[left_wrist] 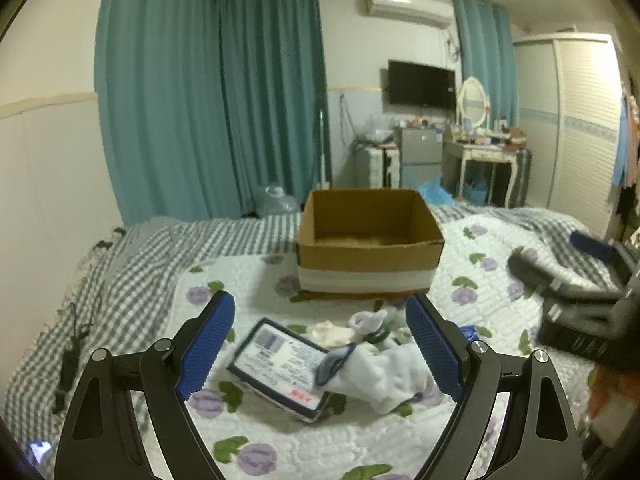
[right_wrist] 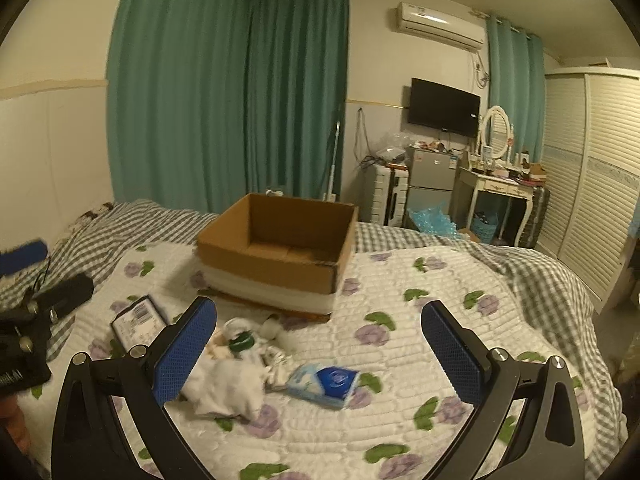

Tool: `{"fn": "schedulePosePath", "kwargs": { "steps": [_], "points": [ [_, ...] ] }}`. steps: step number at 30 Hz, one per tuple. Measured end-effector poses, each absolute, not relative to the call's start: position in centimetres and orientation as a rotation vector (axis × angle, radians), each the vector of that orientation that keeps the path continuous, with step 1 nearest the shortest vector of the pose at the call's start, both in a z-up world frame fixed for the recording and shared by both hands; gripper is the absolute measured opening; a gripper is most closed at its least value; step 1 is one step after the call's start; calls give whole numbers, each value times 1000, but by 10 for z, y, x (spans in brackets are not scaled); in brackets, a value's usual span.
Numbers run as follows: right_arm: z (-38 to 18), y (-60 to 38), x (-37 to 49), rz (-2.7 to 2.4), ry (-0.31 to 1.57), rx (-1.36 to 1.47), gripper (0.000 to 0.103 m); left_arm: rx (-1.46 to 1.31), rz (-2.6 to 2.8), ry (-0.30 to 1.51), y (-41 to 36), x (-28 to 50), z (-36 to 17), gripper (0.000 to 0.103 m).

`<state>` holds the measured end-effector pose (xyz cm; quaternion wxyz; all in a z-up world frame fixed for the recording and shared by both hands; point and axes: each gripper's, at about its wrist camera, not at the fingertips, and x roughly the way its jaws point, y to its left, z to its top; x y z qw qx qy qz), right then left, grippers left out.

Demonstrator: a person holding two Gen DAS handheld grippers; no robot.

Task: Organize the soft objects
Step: 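Grasp the white knit glove with the left tool while the right tool grasps the blue tissue pack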

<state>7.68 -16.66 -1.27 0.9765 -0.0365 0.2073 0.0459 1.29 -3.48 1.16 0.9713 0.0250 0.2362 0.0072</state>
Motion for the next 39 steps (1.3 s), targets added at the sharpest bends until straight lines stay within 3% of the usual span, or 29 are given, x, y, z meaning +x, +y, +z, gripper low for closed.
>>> {"fn": "schedulePosePath", "kwargs": {
  "steps": [5,12,17,24,27,29,30,32,39],
  "points": [
    [-4,-195,105,101,463,-103,103,29,-9,614,-58,37,-29,89],
    [-73,-203,147,204,663,-219,103,80,-68,799,-97,52,-103,89],
    [-130,-199,165,275,785,-194,102,97,-67,829,-106,64,-119,89],
    [-160,-197,193,325,880,-125,101,122,-95,823,-97,85,-125,89],
    [-166,-192,197,337,906,-142,93,140,-122,815,-93,89,-126,88],
    [-170,-189,198,339,917,-156,81,125,-134,808,-91,88,-126,83],
    [-171,-187,199,337,920,-157,80,122,-137,803,-90,87,-125,79],
    [-172,-186,199,331,919,-154,77,129,-153,798,-91,83,-123,61],
    [-160,-190,183,288,854,-131,70,141,-178,801,-87,74,-115,25]
  ]
}}
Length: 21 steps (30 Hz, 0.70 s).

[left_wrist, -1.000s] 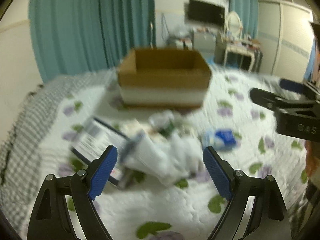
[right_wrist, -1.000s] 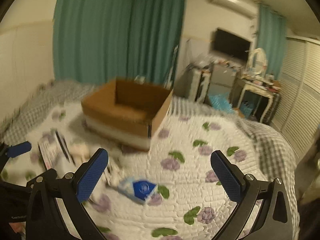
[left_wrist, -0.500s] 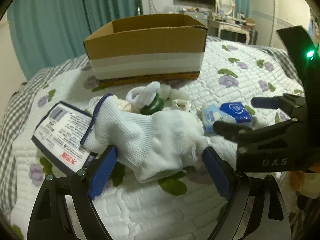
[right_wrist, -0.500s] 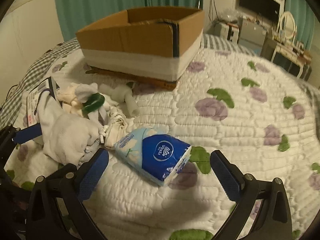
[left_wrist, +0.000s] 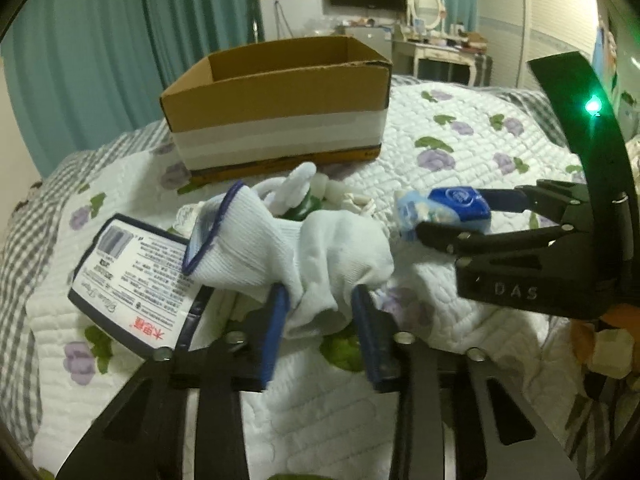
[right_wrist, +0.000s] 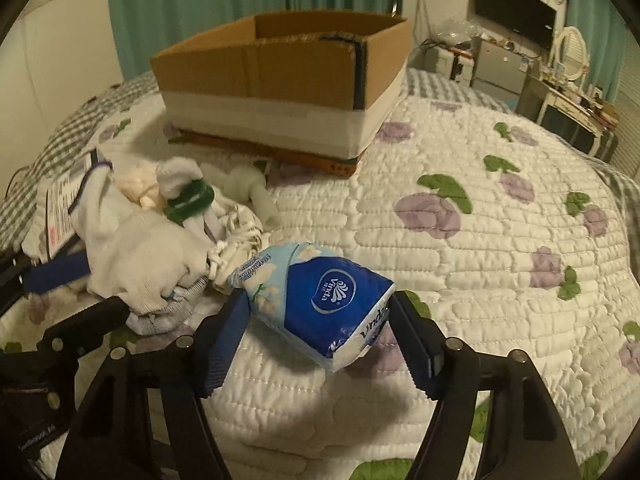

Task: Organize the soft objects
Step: 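Grasp the white knit glove with the left tool while the right tool grasps the blue tissue pack, then carry the glove and tissue pack over the cardboard box and open both tools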

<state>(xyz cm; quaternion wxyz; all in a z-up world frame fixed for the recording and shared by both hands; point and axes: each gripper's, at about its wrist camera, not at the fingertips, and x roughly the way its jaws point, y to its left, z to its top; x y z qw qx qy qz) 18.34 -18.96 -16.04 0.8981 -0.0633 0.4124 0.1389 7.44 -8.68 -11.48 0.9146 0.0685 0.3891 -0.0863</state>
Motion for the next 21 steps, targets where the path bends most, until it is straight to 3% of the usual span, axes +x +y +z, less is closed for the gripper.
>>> {"fn": "schedulePosePath", "kwargs": {
  "steps": [1,9,10,13,21],
  "points": [
    [-158,-191,181,280,842,-118,68,138,-173,802,-85,74,-115,11],
    [-149,-196,165,271,817,-77,66,56,-195,811,-71,63,-108,17],
    [-149,-196,164,272,812,-72,66,66,-200,805,-72,60,-105,20],
    [-145,-203,163,269,798,-42,66,91,-180,776,-75,54,-99,65],
    [-140,-212,165,266,783,-2,66,145,-184,740,-96,72,-101,72]
  ]
}}
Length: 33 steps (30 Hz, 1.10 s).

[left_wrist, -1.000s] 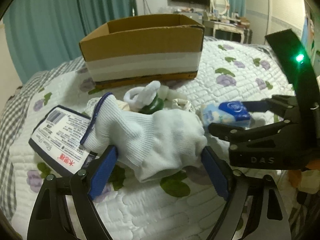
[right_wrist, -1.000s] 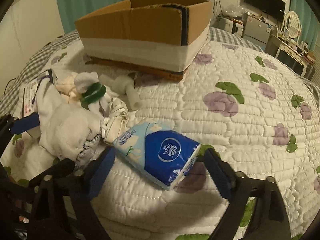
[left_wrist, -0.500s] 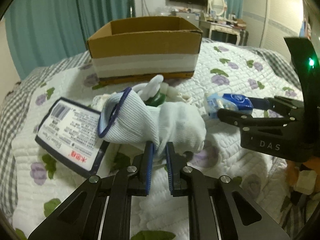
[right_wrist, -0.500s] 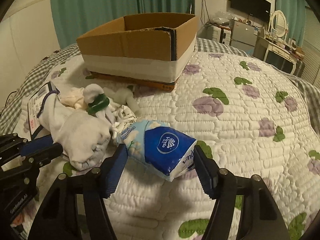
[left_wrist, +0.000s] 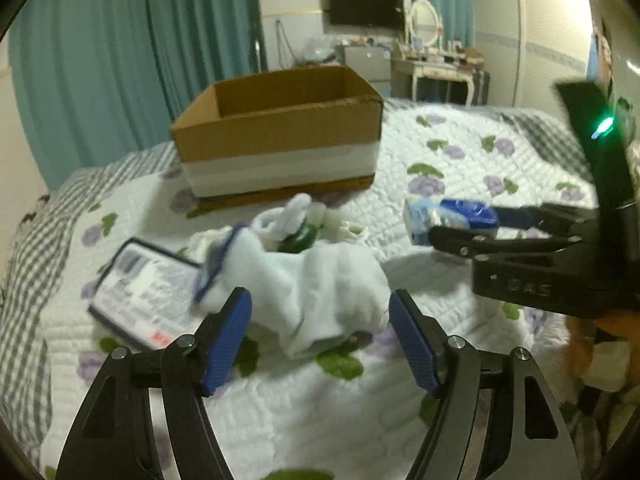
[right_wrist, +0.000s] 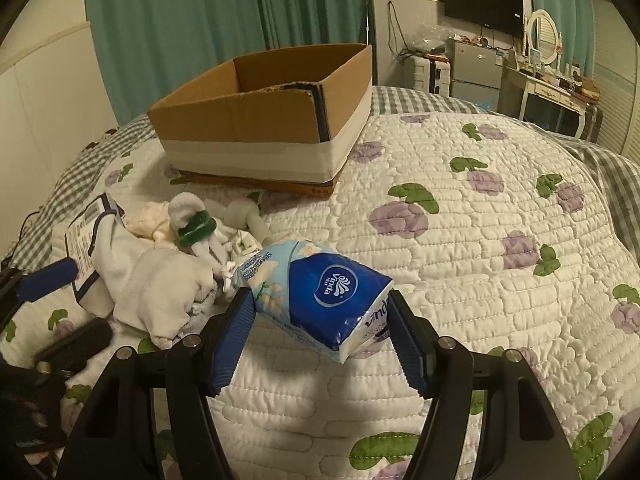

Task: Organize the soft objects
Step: 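Carry the glove and tissue pack over the cardboard box and open both tools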

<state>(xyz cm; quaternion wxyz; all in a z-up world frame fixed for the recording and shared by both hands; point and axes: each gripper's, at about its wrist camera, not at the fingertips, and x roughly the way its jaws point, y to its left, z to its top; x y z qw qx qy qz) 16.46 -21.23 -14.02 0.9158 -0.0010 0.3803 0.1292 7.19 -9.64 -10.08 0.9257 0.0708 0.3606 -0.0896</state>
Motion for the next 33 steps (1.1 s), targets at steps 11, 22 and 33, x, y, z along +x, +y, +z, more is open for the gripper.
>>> {"fn": "schedulePosePath", "kwargs": {
  "steps": [11,22,33],
  "points": [
    [-138,-222,166,249,777,34,66,212,-123,891,-113,119,-152,81],
    [-128,-221,156,237,744,10,66,123,-234,796,-96,84,-106,55],
    [-66,-217,153,269,613,-13,66,104,-263,578,-67,91,-7,55]
  ]
}}
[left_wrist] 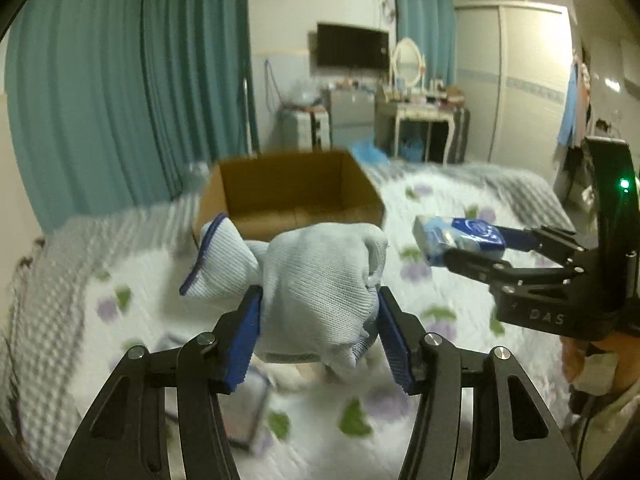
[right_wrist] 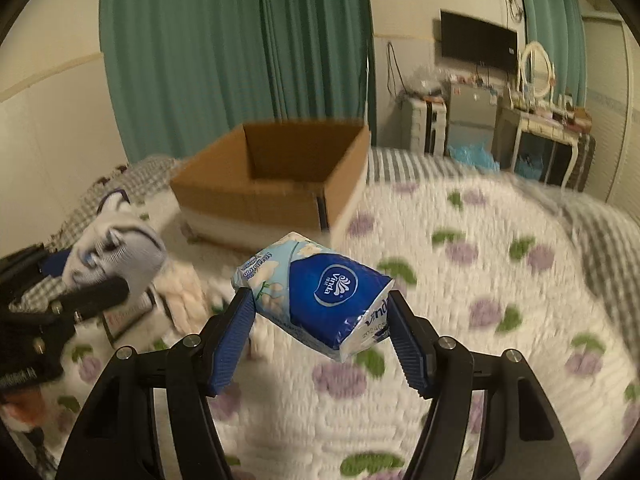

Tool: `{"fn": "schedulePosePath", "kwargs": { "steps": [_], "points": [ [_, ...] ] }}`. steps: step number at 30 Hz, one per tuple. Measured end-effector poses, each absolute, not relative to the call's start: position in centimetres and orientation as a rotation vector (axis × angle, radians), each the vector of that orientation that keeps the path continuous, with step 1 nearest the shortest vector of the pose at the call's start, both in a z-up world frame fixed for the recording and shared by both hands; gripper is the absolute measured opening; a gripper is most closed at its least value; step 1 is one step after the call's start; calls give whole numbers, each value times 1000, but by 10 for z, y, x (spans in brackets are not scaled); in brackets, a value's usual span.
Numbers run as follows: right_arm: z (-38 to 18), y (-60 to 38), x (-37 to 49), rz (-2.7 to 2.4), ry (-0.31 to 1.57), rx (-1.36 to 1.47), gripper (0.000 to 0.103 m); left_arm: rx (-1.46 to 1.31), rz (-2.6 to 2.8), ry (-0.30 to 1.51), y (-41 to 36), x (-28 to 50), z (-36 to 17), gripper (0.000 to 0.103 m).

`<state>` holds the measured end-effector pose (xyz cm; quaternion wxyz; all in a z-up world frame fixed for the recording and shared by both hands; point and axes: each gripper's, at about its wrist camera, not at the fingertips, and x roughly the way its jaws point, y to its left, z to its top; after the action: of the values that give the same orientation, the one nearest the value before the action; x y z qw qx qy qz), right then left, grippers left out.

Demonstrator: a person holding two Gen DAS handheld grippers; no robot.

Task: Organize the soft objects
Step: 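Carry the glove and tissue pack over the cardboard box and open both tools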

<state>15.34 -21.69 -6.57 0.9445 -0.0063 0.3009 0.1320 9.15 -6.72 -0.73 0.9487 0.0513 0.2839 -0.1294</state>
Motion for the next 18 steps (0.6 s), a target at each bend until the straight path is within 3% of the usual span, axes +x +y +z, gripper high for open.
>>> {"fn": "schedulePosePath", "kwargs": {
  "steps": [9,18],
  "points": [
    [11,-185,218,304,497,-86,66,140,-228,560,-58,188,25,55],
    [4,-162,313,299,571,-29,67,151,-250,611,-61,272,4,59]
  ]
}}
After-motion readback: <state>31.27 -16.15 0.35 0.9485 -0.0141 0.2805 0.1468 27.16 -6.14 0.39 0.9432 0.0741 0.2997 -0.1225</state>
